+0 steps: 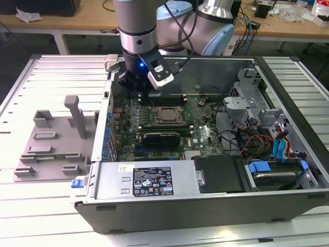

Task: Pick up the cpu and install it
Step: 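Install the first cpu locking lever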

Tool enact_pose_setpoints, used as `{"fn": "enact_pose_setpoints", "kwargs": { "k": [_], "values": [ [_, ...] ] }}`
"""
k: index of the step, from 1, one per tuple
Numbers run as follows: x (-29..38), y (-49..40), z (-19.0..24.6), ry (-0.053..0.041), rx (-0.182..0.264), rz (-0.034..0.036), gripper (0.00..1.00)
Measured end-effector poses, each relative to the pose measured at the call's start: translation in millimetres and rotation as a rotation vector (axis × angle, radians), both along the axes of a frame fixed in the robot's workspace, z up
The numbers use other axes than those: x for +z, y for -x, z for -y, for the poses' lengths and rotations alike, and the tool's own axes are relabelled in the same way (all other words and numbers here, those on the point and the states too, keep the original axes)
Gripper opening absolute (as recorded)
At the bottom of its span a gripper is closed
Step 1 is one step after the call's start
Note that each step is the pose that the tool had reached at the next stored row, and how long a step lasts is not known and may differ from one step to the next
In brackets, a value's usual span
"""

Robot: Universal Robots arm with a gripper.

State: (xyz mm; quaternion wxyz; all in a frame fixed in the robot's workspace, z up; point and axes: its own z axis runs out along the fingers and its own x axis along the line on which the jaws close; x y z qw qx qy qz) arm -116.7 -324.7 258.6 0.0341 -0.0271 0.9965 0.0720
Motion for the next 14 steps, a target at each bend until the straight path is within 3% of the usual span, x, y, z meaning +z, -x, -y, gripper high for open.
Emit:
{"fn": "enact_pose_setpoints", "kwargs": {
  "k": [2, 3, 4, 5, 13, 14],
  "values": [
    [-0.6, 0.8, 0.2, -0.0291, 0.0, -0.0002, 0.11],
    [-0.7, 0.8, 0.3, -0.051, 0.0, 0.0, 0.11],
    [-0.7, 0.7, 0.4, -0.0638, 0.0, -0.0001, 0.11],
    [-0.7, 0.7, 0.4, -0.0709, 0.0, -0.0001, 0.11],
    [-1.4, 8.1, 0.4, -0.0797, 0.0, -0.0001, 0.11],
    [-1.6, 8.3, 0.6, -0.0909, 0.0, -0.0001, 0.11]
  ]
}}
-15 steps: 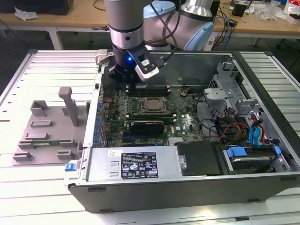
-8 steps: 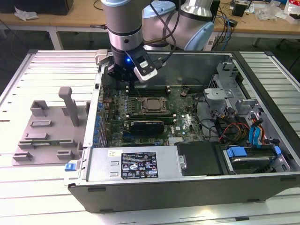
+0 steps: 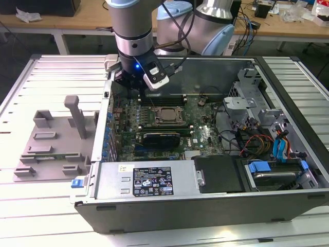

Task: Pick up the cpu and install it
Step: 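Install the first cpu locking lever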

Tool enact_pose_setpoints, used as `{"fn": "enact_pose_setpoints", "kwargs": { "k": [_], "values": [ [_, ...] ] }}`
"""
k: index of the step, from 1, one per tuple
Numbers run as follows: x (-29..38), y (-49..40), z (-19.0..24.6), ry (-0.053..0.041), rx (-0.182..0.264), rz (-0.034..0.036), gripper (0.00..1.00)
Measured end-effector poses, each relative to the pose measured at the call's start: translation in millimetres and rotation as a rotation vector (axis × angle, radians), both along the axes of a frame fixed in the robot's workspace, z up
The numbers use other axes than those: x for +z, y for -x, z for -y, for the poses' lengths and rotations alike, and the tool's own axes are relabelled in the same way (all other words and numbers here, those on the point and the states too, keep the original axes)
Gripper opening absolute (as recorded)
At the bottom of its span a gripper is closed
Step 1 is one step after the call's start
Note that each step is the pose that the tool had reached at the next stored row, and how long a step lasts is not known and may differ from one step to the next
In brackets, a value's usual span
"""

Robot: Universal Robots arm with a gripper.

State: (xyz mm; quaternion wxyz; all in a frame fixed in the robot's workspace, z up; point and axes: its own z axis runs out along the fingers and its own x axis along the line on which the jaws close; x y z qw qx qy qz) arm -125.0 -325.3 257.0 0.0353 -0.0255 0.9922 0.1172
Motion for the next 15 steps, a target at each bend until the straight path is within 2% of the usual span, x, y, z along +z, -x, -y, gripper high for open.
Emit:
{"fn": "enact_pose_setpoints", "kwargs": {
  "k": [1, 4, 5, 9, 11, 12, 14, 15],
  "values": [
    [-0.3, 0.0, 0.3, -0.0197, 0.0, 0.0001, 0.11],
    [-0.8, 0.0, 0.6, -0.0473, 0.0, 0.0001, 0.11],
    [-0.9, 0.0, 0.6, -0.0504, 0.0, 0.0001, 0.11],
    [-1.2, -2.9, 0.8, -0.054, 0.0, -0.0002, 0.11],
    [-1.5, -11.5, 0.7, -0.0536, -0.003, -0.0011, 0.11],
    [-1.6, -20.4, 0.8, -0.0509, -0.005, -0.002, 0.11],
    [-1.7, -29.5, 0.7, -0.0459, -0.007, -0.0025, 0.11],
    [-1.9, -36.9, 0.8, -0.0429, -0.009, -0.0029, 0.11]
  ]
}}
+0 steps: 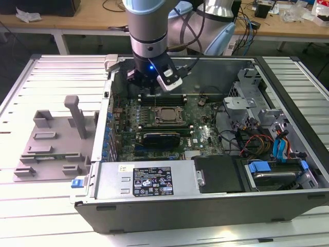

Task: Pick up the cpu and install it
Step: 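Install the first cpu locking lever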

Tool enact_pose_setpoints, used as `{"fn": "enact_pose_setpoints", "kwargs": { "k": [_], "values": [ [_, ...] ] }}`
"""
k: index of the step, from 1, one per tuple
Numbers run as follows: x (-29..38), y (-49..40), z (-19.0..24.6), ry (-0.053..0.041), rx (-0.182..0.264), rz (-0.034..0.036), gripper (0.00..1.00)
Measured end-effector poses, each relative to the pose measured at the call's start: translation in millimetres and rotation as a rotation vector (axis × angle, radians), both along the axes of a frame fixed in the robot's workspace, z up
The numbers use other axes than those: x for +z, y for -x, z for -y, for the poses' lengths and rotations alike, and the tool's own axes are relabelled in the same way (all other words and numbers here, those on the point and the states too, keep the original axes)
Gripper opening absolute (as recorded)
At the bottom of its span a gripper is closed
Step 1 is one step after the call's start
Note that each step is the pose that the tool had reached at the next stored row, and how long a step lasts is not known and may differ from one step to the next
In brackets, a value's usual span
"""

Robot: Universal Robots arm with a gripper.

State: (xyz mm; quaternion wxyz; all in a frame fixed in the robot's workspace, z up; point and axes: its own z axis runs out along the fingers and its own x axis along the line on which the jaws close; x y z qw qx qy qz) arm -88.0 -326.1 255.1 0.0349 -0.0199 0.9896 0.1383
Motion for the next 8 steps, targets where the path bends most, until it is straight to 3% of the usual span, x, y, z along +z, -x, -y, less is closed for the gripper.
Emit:
{"fn": "enact_pose_setpoints", "kwargs": {
  "k": [4, 5, 8],
  "values": [
    [-0.5, -3.5, -0.1, 0.0025, -0.002, 0.0002, 0.11],
    [-1.0, -3.5, 0.0, 0.02, -0.003, 0.0, 0.11],
    [-2.7, -7.5, 0.0, 0.025, -0.009, 0.0, 0.11]
  ]
}}
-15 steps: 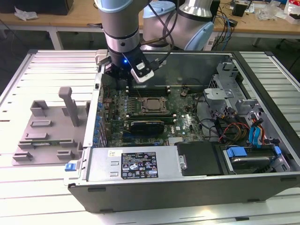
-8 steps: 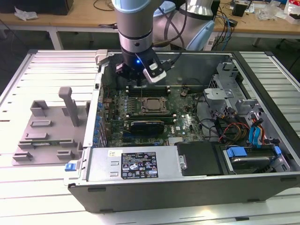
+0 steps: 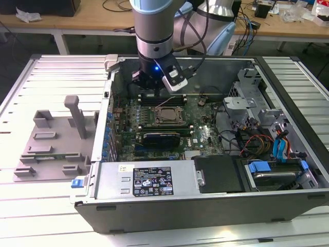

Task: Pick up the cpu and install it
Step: 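Install the first cpu locking lever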

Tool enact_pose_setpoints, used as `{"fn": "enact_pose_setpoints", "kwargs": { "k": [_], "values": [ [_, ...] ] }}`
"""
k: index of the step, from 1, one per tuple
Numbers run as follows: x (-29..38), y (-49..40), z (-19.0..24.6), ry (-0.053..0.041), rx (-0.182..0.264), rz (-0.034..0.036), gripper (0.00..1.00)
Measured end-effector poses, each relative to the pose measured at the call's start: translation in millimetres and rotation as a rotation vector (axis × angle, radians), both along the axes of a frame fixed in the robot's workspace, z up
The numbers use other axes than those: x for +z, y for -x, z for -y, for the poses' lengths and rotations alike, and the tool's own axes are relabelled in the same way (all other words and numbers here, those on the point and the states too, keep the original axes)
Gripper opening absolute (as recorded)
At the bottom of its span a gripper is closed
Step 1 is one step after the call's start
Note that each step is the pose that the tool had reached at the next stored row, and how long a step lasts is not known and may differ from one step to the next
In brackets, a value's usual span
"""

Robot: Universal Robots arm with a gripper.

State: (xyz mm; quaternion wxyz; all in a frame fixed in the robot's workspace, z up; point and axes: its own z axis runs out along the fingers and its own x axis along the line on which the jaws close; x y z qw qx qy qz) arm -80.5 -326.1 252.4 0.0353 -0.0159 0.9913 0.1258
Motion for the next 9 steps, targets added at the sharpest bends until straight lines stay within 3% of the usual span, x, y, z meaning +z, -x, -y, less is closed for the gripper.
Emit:
{"fn": "enact_pose_setpoints", "kwargs": {
  "k": [4, 9],
  "values": [
    [-3.5, -7.3, 0.0, 0.0003, -0.008, 0.0, 0.11],
    [-10.3, -9.3, 0.0, 0.0003, -0.078, -0.0001, 0.11]
  ]
}}
